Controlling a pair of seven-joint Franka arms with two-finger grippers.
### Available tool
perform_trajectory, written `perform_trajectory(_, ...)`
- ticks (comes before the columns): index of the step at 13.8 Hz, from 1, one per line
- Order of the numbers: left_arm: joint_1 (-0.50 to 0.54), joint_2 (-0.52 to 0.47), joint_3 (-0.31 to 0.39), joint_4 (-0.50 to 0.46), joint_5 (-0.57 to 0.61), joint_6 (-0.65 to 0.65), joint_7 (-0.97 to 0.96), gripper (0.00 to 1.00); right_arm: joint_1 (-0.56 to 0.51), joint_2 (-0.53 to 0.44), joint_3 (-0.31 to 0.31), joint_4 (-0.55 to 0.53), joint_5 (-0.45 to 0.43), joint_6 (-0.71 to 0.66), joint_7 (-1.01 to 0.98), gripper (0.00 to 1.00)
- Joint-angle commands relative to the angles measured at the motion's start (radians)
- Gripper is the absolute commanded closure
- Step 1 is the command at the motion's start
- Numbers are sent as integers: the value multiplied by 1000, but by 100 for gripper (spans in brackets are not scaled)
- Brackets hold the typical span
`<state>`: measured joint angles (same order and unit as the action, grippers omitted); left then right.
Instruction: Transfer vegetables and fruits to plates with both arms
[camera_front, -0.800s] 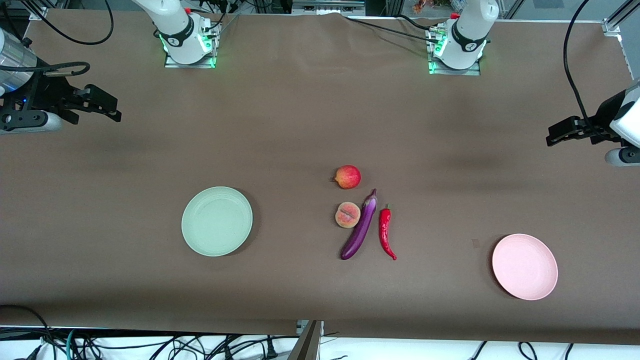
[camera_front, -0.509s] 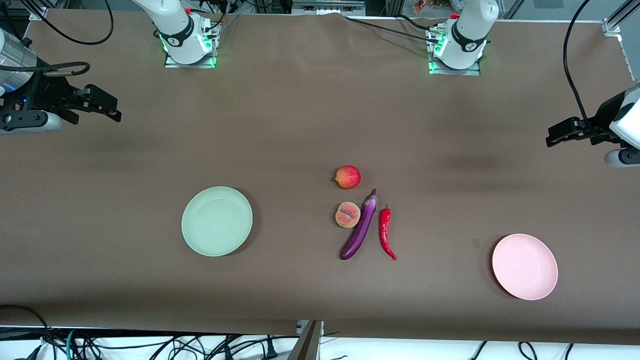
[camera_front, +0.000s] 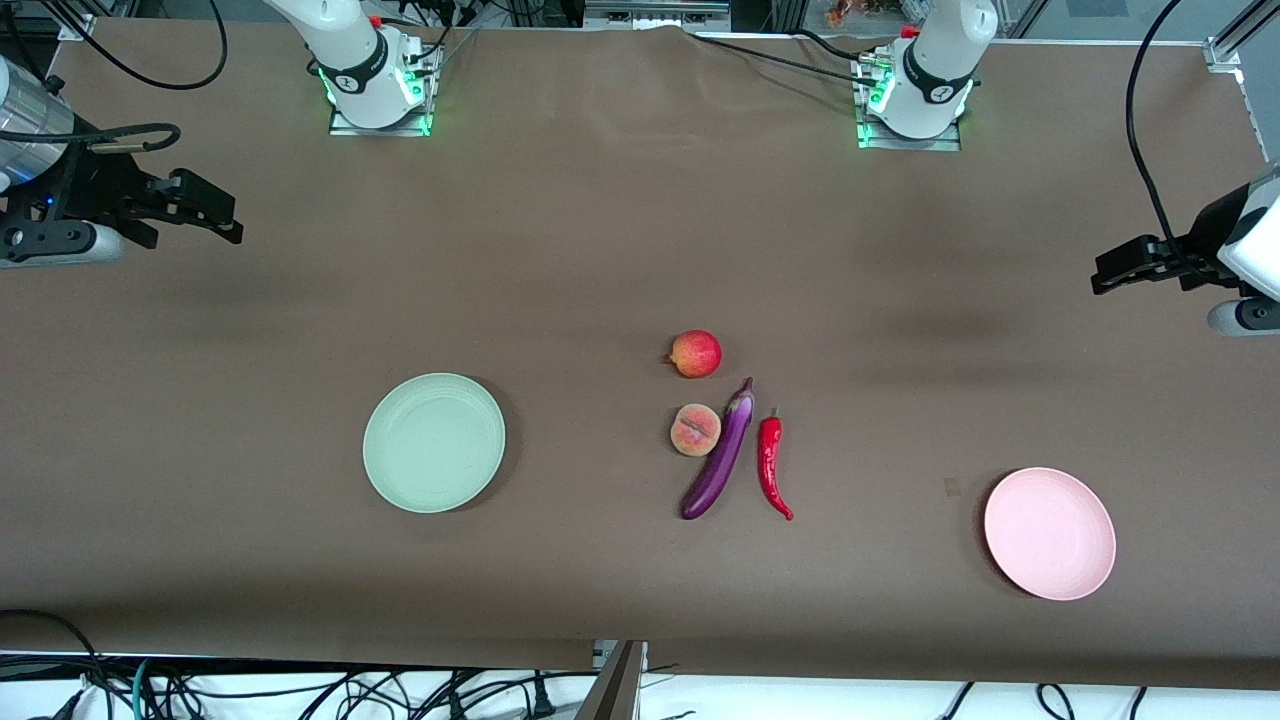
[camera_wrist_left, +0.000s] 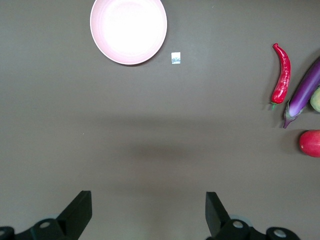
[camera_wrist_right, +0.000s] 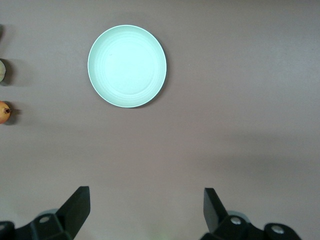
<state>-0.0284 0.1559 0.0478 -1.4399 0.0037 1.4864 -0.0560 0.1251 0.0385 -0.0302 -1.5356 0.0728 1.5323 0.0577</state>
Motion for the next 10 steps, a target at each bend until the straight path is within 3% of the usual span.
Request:
perform_trajectory(1, 2, 20, -9, 32, 19, -23, 43, 0, 4, 0, 3, 17, -28, -21, -16, 0)
perform_trajectory(7, -19, 97, -13, 35, 10, -8, 122, 0, 7, -3, 4, 12, -47, -21, -15, 0)
perform_trajectory(10, -42, 145, -16, 39, -53, 63, 12, 0, 16, -3, 4, 12, -53, -21, -12, 0)
